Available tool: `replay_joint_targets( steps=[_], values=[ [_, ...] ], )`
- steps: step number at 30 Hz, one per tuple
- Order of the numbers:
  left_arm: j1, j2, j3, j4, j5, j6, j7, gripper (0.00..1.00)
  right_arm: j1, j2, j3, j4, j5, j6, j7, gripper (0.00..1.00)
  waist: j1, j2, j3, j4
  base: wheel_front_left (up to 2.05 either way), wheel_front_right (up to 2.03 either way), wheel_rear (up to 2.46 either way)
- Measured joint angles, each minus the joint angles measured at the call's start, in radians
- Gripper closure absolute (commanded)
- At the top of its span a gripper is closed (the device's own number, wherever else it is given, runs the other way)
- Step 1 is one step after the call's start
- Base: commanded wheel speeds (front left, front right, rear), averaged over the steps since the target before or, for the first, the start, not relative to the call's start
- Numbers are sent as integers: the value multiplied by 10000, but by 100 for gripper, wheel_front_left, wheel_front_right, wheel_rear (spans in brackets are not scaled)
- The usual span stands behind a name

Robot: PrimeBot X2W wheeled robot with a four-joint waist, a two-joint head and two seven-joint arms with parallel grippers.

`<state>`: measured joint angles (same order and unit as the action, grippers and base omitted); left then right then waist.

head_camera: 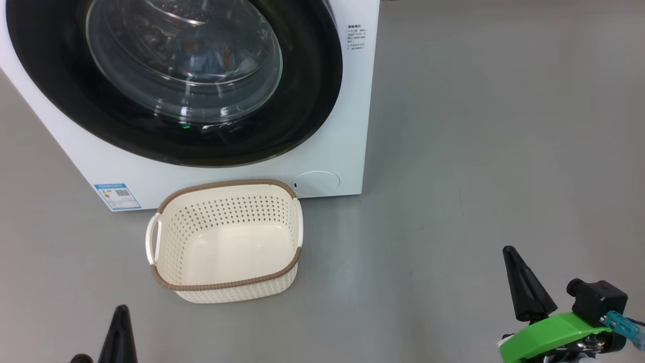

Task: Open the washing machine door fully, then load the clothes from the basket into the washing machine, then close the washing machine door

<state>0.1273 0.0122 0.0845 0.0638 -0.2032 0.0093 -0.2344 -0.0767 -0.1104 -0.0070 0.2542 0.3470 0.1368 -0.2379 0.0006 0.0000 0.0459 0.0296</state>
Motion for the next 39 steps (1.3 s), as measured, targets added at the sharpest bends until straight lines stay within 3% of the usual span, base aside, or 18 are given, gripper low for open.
replay_joint_targets(
  steps=[39],
  values=[
    [-485,35,-12,654,-4644,-407,1129,100,-7,211,-407,29,4167,0,1149,100,-4,0,-130,-101,0,0,0]
  ],
)
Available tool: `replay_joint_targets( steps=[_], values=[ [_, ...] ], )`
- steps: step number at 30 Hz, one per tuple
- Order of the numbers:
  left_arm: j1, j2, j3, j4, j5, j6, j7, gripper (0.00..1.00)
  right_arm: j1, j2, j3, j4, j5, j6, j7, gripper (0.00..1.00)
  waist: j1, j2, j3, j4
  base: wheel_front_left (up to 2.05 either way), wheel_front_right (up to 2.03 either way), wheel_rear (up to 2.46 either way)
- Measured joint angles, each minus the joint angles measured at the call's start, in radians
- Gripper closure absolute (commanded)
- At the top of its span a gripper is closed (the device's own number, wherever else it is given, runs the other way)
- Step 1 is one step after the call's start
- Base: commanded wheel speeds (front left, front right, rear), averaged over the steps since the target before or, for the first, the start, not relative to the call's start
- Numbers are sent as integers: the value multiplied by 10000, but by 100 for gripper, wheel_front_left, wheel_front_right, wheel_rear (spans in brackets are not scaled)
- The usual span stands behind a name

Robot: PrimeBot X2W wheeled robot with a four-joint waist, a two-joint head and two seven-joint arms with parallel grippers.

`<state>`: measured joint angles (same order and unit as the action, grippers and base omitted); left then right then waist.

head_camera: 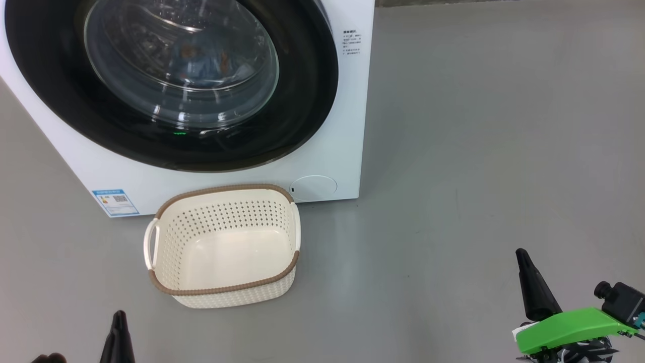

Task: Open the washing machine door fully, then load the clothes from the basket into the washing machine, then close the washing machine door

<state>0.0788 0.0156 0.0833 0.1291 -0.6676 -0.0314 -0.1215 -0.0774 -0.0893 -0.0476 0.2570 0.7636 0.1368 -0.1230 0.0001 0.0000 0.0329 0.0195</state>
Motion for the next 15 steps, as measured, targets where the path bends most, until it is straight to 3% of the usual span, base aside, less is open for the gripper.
replay_joint_targets(
  steps=[15],
  values=[
    [-264,13,0,245,-1768,-188,439,100,-4,65,-174,23,1563,-2,433,100,-1,0,-56,-37,0,0,0]
  ],
)
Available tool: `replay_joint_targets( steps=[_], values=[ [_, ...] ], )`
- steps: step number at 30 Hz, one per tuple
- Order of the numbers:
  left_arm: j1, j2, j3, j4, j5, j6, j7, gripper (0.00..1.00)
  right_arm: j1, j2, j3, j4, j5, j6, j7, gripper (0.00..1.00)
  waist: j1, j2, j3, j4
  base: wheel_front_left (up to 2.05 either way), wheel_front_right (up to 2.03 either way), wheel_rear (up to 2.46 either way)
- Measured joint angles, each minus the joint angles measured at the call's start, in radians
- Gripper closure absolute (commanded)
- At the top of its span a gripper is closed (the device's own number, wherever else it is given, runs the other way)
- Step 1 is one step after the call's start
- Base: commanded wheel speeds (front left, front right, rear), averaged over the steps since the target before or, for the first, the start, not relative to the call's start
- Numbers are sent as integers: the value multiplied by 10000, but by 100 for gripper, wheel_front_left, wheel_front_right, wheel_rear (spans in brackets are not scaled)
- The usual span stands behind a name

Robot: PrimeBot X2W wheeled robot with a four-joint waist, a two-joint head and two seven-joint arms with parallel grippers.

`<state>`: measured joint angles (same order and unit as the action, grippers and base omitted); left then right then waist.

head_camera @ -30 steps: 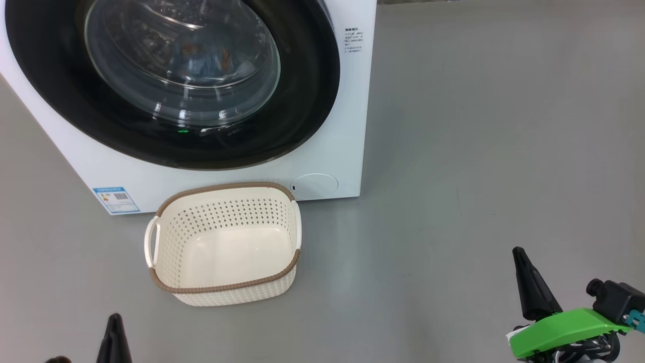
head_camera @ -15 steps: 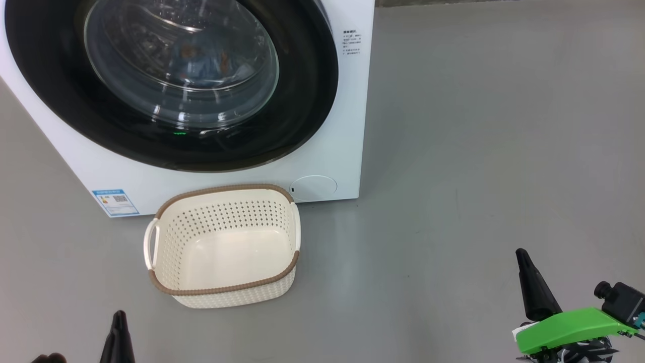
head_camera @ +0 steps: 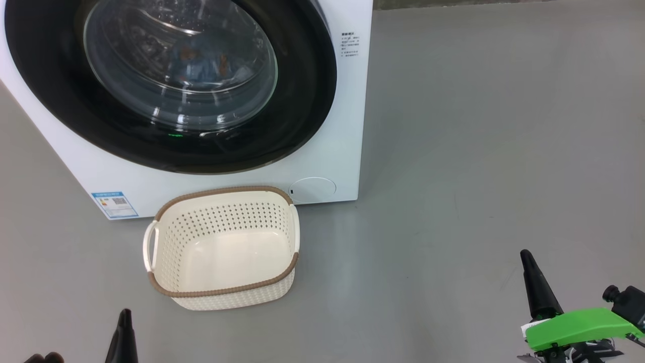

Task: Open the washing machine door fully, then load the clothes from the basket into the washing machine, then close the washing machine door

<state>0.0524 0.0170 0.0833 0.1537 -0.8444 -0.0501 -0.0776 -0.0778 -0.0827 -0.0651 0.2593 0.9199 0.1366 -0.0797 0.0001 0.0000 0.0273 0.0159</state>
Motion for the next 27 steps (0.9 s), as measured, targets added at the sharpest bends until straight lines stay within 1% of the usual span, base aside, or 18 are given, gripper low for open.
replay_joint_targets(
  steps=[13,15,19,27],
  values=[
    [-215,21,0,215,-1453,-130,353,100,-2,96,-134,12,1369,0,397,100,0,0,-49,-32,0,0,0],
    [-222,27,0,272,-1864,-176,458,100,-3,115,-157,17,1645,0,458,100,0,0,-60,-39,0,0,0],
    [-314,29,0,330,-2159,-201,529,100,-4,125,-184,21,1981,0,533,100,0,0,-71,-47,0,0,0],
    [-439,38,0,464,-3133,-270,784,100,-5,153,-272,44,2809,0,796,100,0,0,-101,-66,0,0,0]
  ],
)
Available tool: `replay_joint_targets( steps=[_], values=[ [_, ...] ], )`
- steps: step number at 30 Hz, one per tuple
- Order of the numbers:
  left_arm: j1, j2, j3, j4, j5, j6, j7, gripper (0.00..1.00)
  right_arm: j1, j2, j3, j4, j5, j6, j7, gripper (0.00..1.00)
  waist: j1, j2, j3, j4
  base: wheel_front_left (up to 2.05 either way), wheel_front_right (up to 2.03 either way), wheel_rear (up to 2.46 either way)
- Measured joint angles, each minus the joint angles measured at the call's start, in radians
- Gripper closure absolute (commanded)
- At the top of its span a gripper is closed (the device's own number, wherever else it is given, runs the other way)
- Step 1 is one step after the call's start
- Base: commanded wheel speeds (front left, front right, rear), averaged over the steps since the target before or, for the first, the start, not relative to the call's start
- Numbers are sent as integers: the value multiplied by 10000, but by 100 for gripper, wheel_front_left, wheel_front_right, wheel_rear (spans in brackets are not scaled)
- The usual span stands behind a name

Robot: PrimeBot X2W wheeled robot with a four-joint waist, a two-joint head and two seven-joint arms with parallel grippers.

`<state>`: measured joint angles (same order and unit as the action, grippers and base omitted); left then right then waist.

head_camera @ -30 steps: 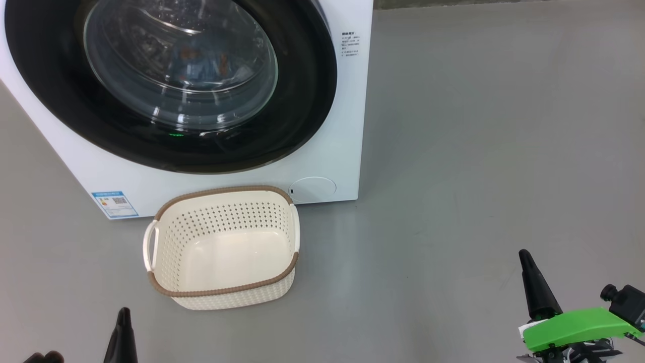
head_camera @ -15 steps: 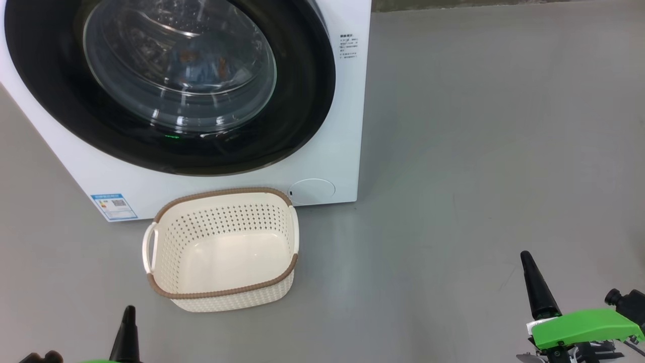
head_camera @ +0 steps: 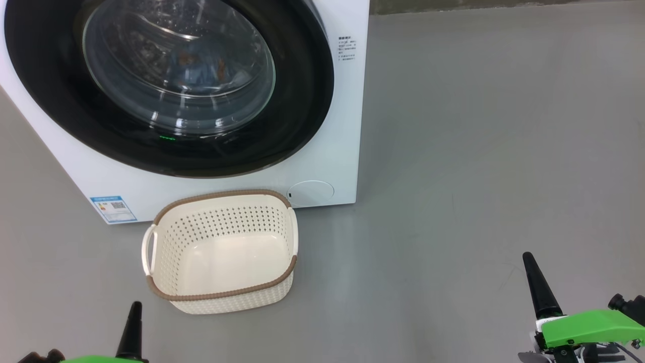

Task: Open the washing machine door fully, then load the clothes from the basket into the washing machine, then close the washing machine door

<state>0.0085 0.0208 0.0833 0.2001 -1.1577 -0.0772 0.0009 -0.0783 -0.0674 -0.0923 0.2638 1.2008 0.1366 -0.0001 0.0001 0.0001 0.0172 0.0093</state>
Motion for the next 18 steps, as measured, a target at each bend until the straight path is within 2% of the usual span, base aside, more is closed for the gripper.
replay_joint_targets(
  steps=[18],
  values=[
    [-367,31,2,291,-2040,-249,489,100,-4,69,-199,23,1870,-2,520,100,0,0,-68,-45,0,0,0]
  ],
)
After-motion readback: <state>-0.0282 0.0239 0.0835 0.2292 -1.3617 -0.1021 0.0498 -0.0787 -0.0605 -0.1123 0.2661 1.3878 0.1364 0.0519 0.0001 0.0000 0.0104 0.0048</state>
